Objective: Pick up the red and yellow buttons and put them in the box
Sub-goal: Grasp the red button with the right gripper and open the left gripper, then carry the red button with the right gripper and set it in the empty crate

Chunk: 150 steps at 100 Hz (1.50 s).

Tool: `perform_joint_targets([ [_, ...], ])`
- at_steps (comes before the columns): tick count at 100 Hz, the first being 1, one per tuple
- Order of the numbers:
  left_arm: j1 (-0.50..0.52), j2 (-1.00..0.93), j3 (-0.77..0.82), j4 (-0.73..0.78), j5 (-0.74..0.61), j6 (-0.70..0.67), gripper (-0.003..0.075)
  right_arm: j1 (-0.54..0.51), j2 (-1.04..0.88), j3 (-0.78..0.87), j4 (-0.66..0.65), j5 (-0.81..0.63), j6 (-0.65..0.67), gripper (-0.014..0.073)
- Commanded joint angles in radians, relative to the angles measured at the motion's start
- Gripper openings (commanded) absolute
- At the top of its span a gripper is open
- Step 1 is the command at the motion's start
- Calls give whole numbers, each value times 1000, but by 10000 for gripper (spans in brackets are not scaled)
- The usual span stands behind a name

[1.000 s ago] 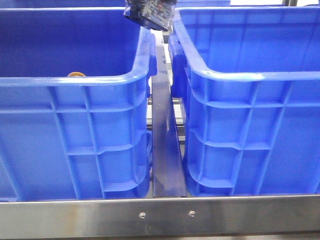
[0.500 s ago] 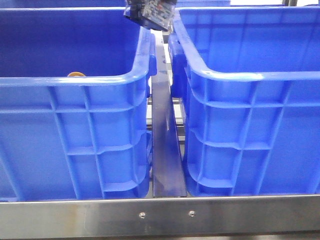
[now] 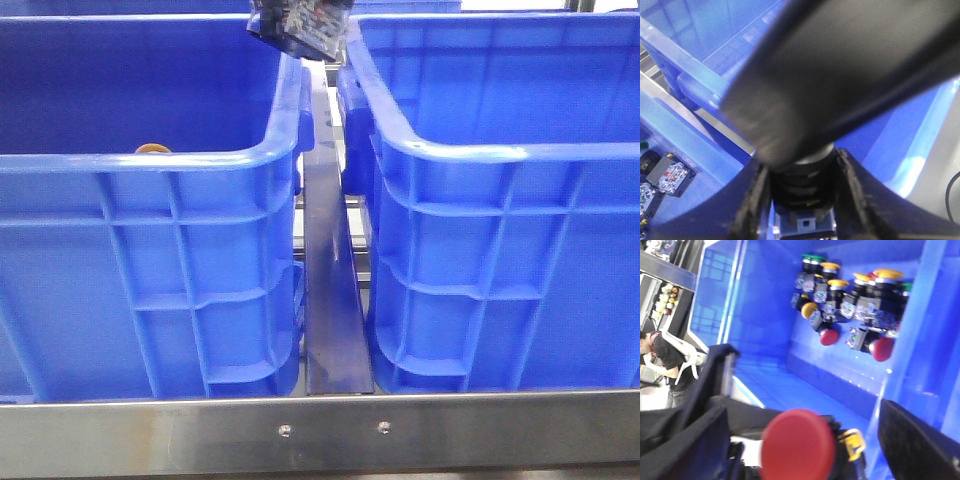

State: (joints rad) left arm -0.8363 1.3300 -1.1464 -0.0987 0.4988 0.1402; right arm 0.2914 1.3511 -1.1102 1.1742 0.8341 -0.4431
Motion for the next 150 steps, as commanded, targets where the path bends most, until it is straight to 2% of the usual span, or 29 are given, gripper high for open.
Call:
perform_joint_targets([
  [1,-9,-33,-31,-13,-70,-3,60,-1,-24,-36,60,-6,-17,594],
  [8,-9,-33,-31,-13,-70,-3,60,-1,-25,-36,60,4,-18,532],
  [23,-9,-33,-31,-13,-70,-3,60,-1,-25,-36,60,36,-39,339],
  [32,-9,-33,-31,-13,-70,-3,60,-1,-25,-36,60,41,-41,284],
  [52,-9,-33,-31,-13,-79,-3,61,-1,-25,-36,62,41,-41,286],
  [62,-9,-33,-31,-13,-79,-3,92,-1,-25,-36,63,41,-41,286],
  [69,-9,-33,-31,-8,-79,-3,176,-1,-25,-36,68,40,-41,286],
  [82,-9,-33,-31,-6,-81,-3,413,-1,-25,-36,76,39,-41,286],
  [91,-9,-33,-31,-6,-78,-3,491,-5,-25,-36,76,32,-41,286],
  [103,-9,-33,-31,-6,-76,-3,494,-18,-29,-40,76,-10,-41,286],
  [116,-9,-33,-31,-6,-75,-3,494,-91,-37,-60,66,-29,-71,286],
  [134,-9,-33,-31,-6,-71,-3,494,-209,-44,-63,59,-74,-228,286],
  [150,-9,-33,-31,-6,-71,-3,494,-252,-44,-59,38,-181,-368,286],
])
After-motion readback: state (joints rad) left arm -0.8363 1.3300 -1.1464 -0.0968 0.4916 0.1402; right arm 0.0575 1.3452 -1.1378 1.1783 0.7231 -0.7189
